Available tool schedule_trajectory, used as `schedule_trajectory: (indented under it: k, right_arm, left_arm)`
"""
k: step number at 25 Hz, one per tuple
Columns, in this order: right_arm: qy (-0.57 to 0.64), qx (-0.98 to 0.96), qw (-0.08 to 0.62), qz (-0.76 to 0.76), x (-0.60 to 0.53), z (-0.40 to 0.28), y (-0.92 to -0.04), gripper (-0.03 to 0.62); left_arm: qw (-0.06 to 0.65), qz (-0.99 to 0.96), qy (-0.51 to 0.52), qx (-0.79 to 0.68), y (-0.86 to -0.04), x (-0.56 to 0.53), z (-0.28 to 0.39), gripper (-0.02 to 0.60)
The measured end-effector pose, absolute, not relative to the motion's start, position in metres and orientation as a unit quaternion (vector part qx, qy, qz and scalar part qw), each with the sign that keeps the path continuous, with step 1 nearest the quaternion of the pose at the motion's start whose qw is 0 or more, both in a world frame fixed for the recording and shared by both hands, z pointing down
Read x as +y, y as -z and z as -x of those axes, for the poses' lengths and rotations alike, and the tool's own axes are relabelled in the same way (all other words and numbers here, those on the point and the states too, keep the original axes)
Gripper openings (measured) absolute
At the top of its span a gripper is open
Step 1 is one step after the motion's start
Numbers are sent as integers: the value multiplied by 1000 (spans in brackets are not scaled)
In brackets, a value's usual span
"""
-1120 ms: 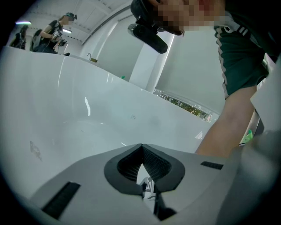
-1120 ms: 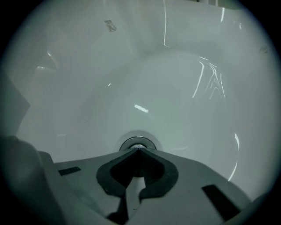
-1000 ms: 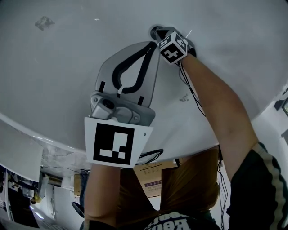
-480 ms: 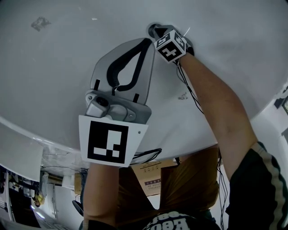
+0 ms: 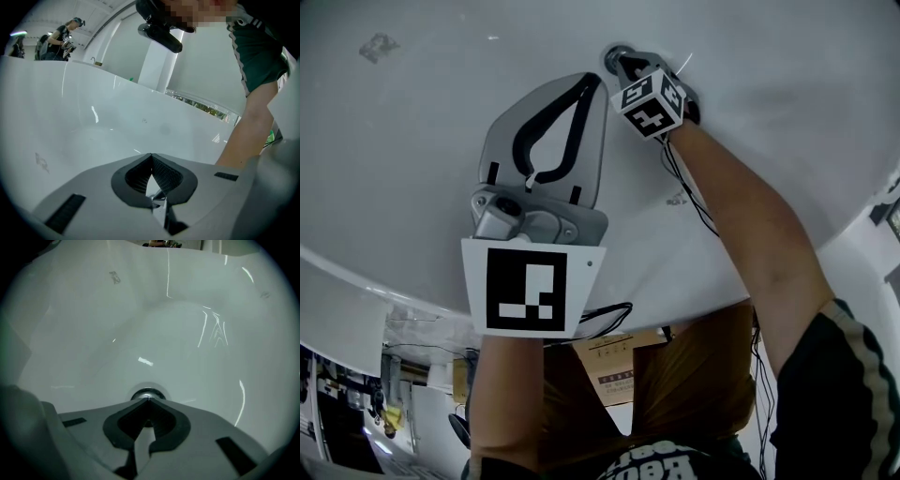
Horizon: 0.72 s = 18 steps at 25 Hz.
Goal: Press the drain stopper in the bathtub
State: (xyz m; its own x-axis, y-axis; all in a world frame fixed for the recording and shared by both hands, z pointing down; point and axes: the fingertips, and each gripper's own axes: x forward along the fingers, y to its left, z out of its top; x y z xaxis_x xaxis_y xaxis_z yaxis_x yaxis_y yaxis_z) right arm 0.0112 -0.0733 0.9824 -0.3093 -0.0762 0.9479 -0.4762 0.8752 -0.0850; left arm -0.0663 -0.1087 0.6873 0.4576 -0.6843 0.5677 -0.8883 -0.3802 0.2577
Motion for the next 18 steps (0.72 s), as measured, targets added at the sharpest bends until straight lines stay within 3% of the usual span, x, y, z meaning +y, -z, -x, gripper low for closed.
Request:
schedule_trajectory:
  k: [8, 9, 10, 11, 18]
  right_arm:
    - [-166, -793, 564, -157, -72, -10, -982, 11]
    - [-178, -793, 560, -159, -72, -9, -982, 37]
    - [-192, -793, 556, -163, -72, -8, -982, 229]
    - [-201, -792, 553, -165, -73, -8, -982, 259]
    - [-159, -776, 600, -112, -64, -10, -995, 234]
  left_arm:
    - [273, -807, -193, -487, -690, -107, 68, 5]
    - [274, -806, -193, -489, -690, -107, 69, 5]
    - [274, -805, -192, -490, -690, -108, 69, 5]
    - [275, -804, -192, -491, -690, -108, 69, 5]
    - [274, -806, -195, -486, -691, -106, 67, 5]
